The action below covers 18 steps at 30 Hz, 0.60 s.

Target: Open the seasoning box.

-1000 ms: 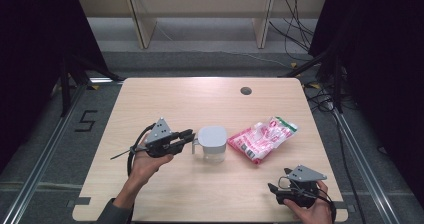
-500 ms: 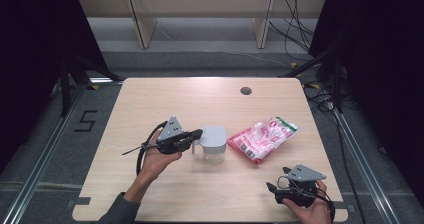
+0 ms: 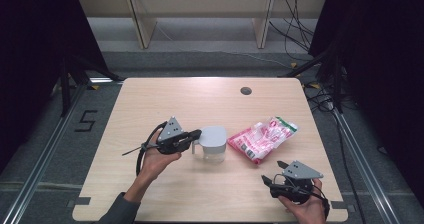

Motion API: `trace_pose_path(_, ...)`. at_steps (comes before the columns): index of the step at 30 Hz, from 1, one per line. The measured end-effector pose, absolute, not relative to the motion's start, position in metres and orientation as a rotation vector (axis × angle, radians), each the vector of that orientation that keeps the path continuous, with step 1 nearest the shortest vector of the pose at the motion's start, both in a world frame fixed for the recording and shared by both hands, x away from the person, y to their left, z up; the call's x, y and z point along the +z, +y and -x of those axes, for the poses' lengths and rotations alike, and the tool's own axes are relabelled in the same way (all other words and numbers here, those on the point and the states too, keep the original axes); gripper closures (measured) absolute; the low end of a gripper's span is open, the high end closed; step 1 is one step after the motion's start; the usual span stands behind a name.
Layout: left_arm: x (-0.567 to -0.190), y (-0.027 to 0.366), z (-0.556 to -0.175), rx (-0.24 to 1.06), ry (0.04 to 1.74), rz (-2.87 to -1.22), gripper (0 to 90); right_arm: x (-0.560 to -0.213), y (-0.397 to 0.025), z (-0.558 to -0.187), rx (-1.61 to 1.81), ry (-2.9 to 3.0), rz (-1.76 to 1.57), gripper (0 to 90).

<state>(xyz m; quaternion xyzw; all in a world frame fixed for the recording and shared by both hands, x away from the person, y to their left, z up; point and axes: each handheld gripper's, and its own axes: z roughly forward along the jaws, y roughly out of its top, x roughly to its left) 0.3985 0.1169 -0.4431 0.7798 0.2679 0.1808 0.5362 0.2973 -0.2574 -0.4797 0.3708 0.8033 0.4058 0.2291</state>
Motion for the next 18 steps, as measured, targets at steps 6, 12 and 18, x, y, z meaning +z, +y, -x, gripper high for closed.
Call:
trace_pose_path(6, -0.443, 0.120, -0.399, 0.446, 0.611, -1.875, 87.8, -0.468, -0.243, -0.306, 1.181, 2.160, -0.877, 54.9)
trace_pose_path(12, -0.444, 0.119, -0.397, 0.432, 0.634, -1.850, 87.9, -0.465, -0.224, -0.326, 1.250, 2.133, -0.871, 63.4)
trace_pose_path(18, -0.444, 0.120, -0.398, 0.447, 0.609, -1.860, 87.9, -0.458, -0.206, -0.343, 1.285, 2.147, -0.816, 76.1)
